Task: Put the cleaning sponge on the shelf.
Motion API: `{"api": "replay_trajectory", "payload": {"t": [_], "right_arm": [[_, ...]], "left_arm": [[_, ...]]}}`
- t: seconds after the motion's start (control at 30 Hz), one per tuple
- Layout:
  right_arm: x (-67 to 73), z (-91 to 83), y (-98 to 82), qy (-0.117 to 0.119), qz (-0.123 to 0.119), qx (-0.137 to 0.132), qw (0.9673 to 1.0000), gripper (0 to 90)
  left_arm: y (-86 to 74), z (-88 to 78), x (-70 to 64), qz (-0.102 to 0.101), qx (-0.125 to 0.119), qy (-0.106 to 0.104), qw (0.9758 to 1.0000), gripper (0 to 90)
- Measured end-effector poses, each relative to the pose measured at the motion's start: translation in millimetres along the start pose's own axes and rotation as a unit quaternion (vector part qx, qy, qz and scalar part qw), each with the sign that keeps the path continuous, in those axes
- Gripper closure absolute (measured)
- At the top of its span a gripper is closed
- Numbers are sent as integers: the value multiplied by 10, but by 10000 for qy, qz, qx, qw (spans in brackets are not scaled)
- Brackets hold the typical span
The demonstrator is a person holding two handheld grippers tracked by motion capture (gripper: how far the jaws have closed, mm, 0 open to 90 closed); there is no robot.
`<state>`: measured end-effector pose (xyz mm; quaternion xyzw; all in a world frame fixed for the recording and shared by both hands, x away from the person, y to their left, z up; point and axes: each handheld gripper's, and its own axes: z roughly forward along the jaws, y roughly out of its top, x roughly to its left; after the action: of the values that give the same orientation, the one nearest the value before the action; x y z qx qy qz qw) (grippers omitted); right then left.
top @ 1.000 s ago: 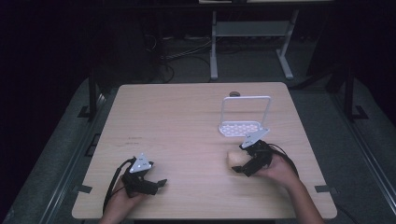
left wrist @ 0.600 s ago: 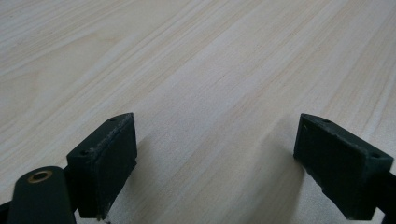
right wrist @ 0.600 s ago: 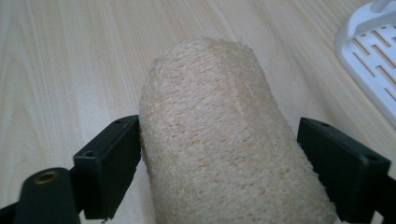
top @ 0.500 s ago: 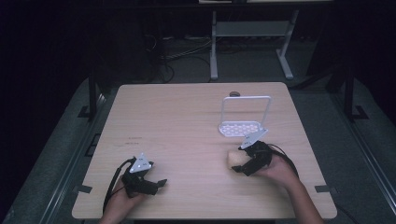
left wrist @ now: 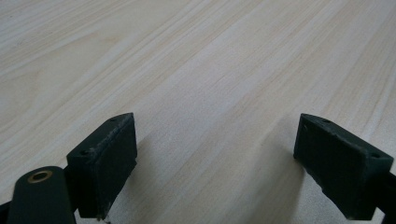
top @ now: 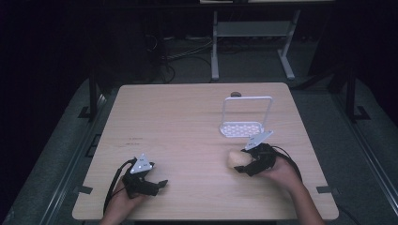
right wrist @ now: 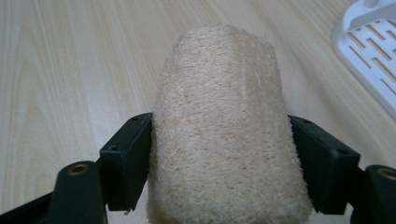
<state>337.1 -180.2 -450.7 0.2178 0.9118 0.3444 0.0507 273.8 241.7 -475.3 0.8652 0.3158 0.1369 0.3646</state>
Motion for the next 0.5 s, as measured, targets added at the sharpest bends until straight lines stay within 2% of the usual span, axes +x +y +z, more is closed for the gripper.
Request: {"api": "replay_trajectory", "payload": {"t": [0.5], "right_arm": [[34,-146,-53,-166,250,-165,9994,266]], "left_arm": [[0,0,0,-2,-1,-1,10000,127]]}}
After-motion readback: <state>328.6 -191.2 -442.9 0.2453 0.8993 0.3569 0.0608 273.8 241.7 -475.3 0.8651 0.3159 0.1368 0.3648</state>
